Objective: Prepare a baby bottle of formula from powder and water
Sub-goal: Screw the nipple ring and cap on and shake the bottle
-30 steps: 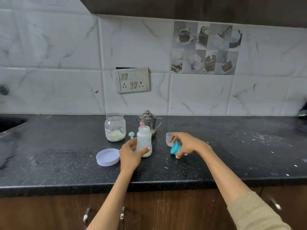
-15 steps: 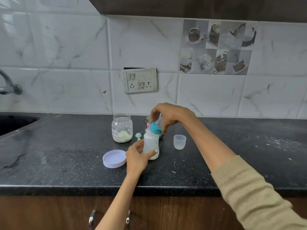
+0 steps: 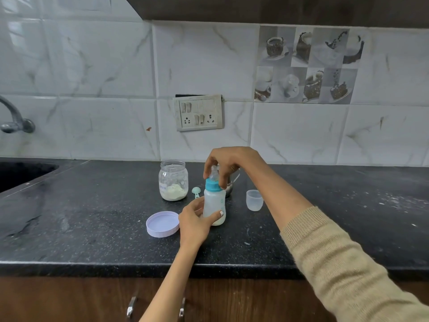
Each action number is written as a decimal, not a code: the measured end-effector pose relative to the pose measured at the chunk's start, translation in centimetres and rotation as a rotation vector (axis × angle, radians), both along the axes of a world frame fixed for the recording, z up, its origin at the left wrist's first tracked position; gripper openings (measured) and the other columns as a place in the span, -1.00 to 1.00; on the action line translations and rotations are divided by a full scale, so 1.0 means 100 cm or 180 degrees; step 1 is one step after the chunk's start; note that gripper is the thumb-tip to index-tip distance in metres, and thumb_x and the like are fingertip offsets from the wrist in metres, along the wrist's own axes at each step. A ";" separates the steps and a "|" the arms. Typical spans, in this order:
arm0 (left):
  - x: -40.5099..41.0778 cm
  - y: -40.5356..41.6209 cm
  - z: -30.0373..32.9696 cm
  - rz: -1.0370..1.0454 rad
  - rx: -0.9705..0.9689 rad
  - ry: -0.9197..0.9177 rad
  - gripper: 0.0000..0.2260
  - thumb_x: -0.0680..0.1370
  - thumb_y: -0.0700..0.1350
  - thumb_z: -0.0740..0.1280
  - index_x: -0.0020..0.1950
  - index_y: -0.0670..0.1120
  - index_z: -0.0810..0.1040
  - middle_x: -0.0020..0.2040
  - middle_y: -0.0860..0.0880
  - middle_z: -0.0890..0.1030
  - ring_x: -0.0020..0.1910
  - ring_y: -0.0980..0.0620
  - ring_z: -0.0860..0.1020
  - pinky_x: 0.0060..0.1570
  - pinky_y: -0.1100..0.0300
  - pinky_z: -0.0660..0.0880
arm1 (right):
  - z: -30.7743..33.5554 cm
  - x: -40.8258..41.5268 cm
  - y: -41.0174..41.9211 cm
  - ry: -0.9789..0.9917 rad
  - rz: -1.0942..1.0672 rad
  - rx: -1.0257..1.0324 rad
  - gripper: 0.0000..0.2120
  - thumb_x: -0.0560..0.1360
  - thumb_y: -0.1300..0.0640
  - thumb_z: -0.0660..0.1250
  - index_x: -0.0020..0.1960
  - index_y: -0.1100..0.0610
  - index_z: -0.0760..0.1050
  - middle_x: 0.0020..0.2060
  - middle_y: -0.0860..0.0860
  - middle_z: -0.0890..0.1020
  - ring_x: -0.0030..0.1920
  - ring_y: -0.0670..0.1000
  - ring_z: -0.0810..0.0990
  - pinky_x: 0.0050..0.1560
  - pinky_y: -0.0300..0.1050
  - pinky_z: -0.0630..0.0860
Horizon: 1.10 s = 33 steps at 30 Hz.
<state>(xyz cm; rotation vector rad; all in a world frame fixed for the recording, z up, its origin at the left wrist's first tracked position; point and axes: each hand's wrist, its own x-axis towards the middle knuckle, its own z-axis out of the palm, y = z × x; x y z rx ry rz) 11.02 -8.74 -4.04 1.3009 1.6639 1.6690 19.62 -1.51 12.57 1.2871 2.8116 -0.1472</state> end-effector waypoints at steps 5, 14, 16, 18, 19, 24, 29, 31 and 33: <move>-0.001 0.000 0.000 -0.0036 -0.0007 -0.0004 -0.44 0.31 -0.13 0.55 0.28 -0.11 0.50 0.17 -0.07 0.61 0.02 0.11 0.54 0.05 0.25 0.44 | 0.001 0.003 0.003 0.0183 -0.0260 -0.0205 -0.53 0.21 0.10 0.60 0.10 0.06 0.59 0.03 0.05 0.64 -0.19 -0.02 0.66 -0.06 -0.13 0.63; -0.001 0.002 -0.001 -0.0029 -0.0067 0.0008 -0.41 0.31 -0.10 0.55 0.31 -0.11 0.48 0.21 -0.08 0.59 0.14 0.02 0.56 0.09 0.20 0.46 | 0.001 0.001 0.002 0.0106 -0.0119 -0.0310 -0.53 0.25 0.26 0.56 0.12 0.06 0.58 0.16 0.00 0.56 -0.04 0.03 0.62 -0.09 -0.20 0.55; -0.001 0.002 0.000 -0.0040 -0.0073 -0.0001 -0.41 0.31 -0.11 0.55 0.31 -0.11 0.48 0.21 -0.08 0.59 0.15 0.02 0.56 0.09 0.21 0.46 | 0.002 -0.001 0.003 0.0032 -0.0071 -0.0310 -0.57 0.24 0.28 0.56 0.06 0.01 0.59 0.15 0.00 0.56 -0.06 0.02 0.61 -0.10 -0.19 0.56; -0.001 0.001 0.000 -0.0053 -0.0052 -0.0006 -0.42 0.31 -0.12 0.55 0.30 -0.11 0.49 0.20 -0.08 0.60 0.14 0.03 0.56 0.06 0.22 0.45 | 0.001 -0.004 0.004 -0.0056 0.0015 -0.0279 -0.59 0.22 0.29 0.55 -0.01 -0.03 0.59 0.14 -0.01 0.56 0.05 0.05 0.60 -0.09 -0.18 0.55; -0.001 0.001 0.000 -0.0055 -0.0047 -0.0008 -0.42 0.31 -0.12 0.55 0.30 -0.11 0.49 0.19 -0.08 0.60 0.14 0.03 0.56 0.06 0.23 0.44 | 0.001 -0.004 0.005 -0.0073 0.0025 -0.0283 -0.59 0.22 0.29 0.55 -0.02 -0.04 0.59 0.13 -0.02 0.55 0.08 0.07 0.59 -0.10 -0.18 0.55; 0.000 0.000 0.000 -0.0048 -0.0033 -0.0012 -0.44 0.31 -0.13 0.56 0.28 -0.10 0.51 0.16 -0.06 0.62 0.05 0.09 0.56 0.01 0.27 0.44 | 0.002 0.000 0.004 0.0025 -0.0228 -0.0254 -0.59 0.23 0.05 0.59 0.01 0.13 0.60 -0.09 0.03 0.66 -0.22 0.02 0.67 -0.14 -0.13 0.62; 0.000 -0.002 0.002 -0.0056 0.0001 -0.0030 -0.47 0.31 -0.17 0.55 0.25 -0.12 0.53 0.14 -0.07 0.63 -0.03 0.12 0.55 -0.04 0.31 0.42 | -0.018 0.000 -0.004 0.0131 -0.0590 0.0683 -0.31 0.25 -0.51 0.25 -0.46 0.16 0.44 -0.53 0.01 0.55 -0.51 -0.03 0.52 -0.34 -0.19 0.46; 0.001 -0.002 0.003 -0.0059 0.0018 -0.0021 -0.46 0.31 -0.16 0.55 0.26 -0.12 0.52 0.15 -0.07 0.62 -0.02 0.12 0.55 -0.02 0.29 0.42 | -0.016 0.002 -0.002 0.0331 -0.0650 0.0607 -0.27 0.25 -0.54 0.18 -0.39 0.17 0.50 -0.46 0.02 0.60 -0.44 -0.03 0.56 -0.28 -0.17 0.49; 0.001 -0.002 0.003 -0.0054 0.0013 -0.0025 -0.46 0.31 -0.17 0.55 0.26 -0.12 0.52 0.15 -0.07 0.62 -0.02 0.13 0.54 -0.03 0.30 0.42 | -0.005 0.005 0.001 0.0269 -0.0614 0.0163 -0.32 0.24 -0.47 0.31 -0.10 0.16 0.60 -0.21 0.02 0.69 -0.23 -0.01 0.65 -0.16 -0.13 0.58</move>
